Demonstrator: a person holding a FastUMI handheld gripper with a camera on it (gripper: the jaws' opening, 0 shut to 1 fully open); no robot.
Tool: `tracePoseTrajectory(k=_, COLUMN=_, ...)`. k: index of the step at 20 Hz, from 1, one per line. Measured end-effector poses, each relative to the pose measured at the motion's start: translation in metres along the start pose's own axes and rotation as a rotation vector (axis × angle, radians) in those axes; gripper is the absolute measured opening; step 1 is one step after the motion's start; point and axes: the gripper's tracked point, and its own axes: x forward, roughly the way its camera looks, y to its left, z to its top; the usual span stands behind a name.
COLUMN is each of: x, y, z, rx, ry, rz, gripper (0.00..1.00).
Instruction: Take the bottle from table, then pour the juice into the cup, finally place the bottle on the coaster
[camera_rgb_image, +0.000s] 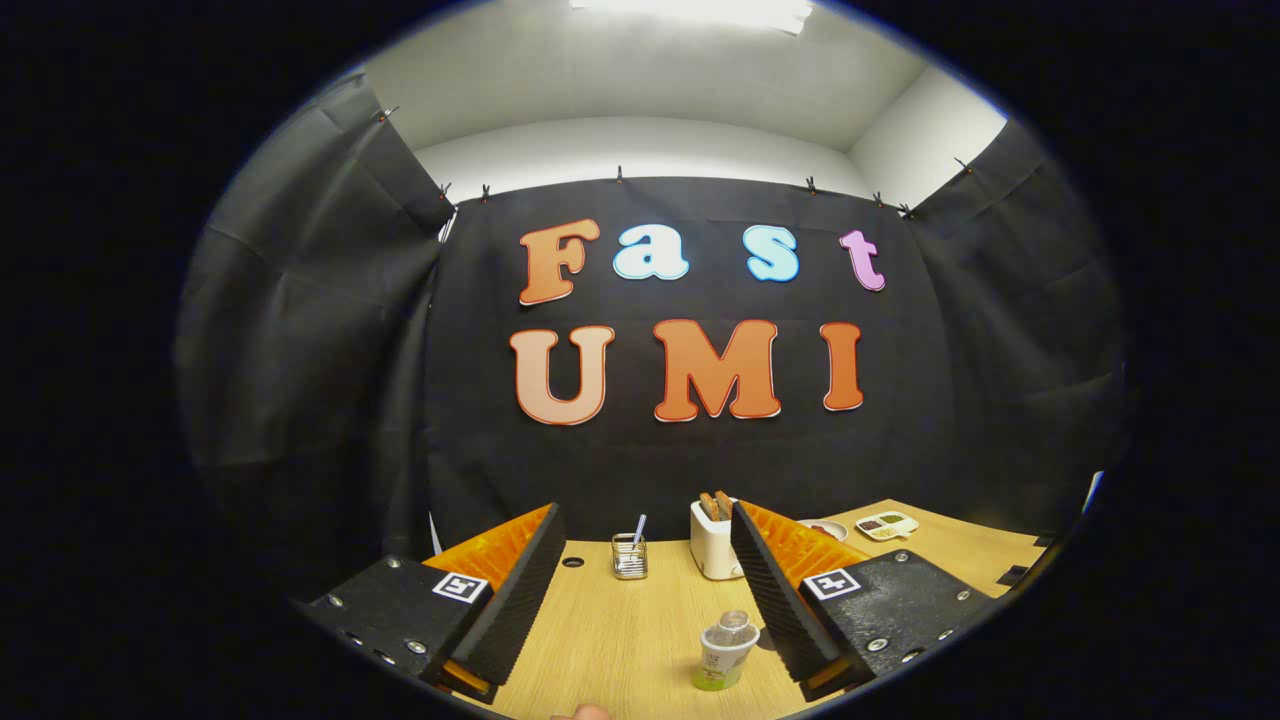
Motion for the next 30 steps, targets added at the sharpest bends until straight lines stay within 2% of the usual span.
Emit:
tracePoseTrajectory(k=4, x=0.006, y=-0.02, z=-0.04, rx=-0.022, ry=0.046, rz=-0.041, gripper=0.99)
tracePoseTrajectory(k=15, x=0.014, y=-0.047, z=-0.16, rx=-0.071, ry=0.251, rz=-0.074, gripper=0.99)
tracePoseTrajectory(k=30, x=0.038, y=-0.074, z=-0.254, rx=-0.1, ry=0.422, rz=-0.13, gripper=0.99)
